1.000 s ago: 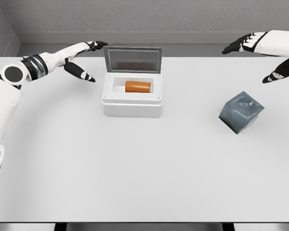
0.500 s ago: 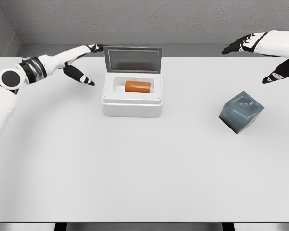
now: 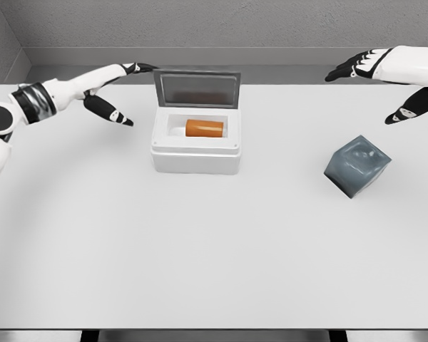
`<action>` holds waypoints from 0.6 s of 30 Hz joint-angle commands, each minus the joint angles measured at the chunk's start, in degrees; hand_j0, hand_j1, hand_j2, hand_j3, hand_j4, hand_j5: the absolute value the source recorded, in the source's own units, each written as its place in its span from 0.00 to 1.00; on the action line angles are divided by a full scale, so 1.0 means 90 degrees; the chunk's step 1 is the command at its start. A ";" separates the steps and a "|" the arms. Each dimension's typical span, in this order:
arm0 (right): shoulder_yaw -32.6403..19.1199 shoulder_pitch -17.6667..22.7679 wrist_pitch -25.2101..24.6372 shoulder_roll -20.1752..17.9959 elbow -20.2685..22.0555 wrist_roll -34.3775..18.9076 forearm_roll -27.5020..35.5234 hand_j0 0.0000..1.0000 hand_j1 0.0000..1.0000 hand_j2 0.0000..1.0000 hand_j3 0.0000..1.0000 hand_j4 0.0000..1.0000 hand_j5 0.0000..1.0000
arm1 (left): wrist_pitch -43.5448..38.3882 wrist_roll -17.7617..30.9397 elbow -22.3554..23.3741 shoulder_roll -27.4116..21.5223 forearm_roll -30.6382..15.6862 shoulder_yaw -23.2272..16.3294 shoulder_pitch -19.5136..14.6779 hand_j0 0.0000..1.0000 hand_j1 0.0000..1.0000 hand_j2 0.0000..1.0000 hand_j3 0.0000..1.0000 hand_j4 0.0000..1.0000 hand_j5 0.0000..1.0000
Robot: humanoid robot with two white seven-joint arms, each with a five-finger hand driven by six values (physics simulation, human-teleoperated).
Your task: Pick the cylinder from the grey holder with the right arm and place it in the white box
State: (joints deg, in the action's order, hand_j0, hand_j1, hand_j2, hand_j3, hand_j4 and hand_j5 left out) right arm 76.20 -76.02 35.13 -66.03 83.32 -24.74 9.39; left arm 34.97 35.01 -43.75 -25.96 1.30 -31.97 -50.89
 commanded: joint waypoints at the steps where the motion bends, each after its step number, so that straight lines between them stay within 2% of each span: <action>1: -0.0009 0.0000 -0.0014 0.0003 0.0000 0.0004 0.0041 1.00 1.00 1.00 1.00 1.00 1.00 | 0.0003 -0.0001 -0.0256 -0.0095 -0.0261 -0.0120 0.0000 1.00 1.00 1.00 1.00 1.00 1.00; 6: -0.0009 0.0000 -0.0014 0.0003 0.0000 -0.0005 0.0041 1.00 1.00 1.00 1.00 1.00 1.00 | 0.0003 -0.0001 -0.0344 -0.0153 -0.0271 -0.0159 0.0020 1.00 1.00 1.00 1.00 1.00 1.00; 9: -0.0009 0.0000 -0.0014 0.0012 0.0020 0.0005 0.0041 1.00 1.00 1.00 1.00 1.00 1.00 | 0.0003 -0.0001 -0.0266 -0.0514 -0.0564 -0.0149 0.0088 1.00 1.00 1.00 1.00 1.00 1.00; 13: -0.0009 0.0000 -0.0014 0.0022 0.0020 0.0005 0.0041 1.00 1.00 1.00 1.00 1.00 1.00 | 0.0003 -0.0001 0.0115 -0.0651 -0.1228 -0.0120 0.0166 1.00 1.00 1.00 1.00 1.00 1.00; 18: -0.0009 0.0000 -0.0014 0.0022 0.0107 -0.0005 0.0041 1.00 1.00 1.00 1.00 1.00 1.00 | 0.0003 -0.0001 0.0154 -0.0915 -0.1658 -0.0071 0.0498 1.00 1.00 1.00 1.00 1.00 1.00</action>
State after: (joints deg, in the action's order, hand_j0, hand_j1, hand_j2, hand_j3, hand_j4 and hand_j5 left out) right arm 76.21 -76.02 35.13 -65.82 83.89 -24.76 9.36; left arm 35.15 35.02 -42.67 -33.17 -11.30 -32.83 -46.32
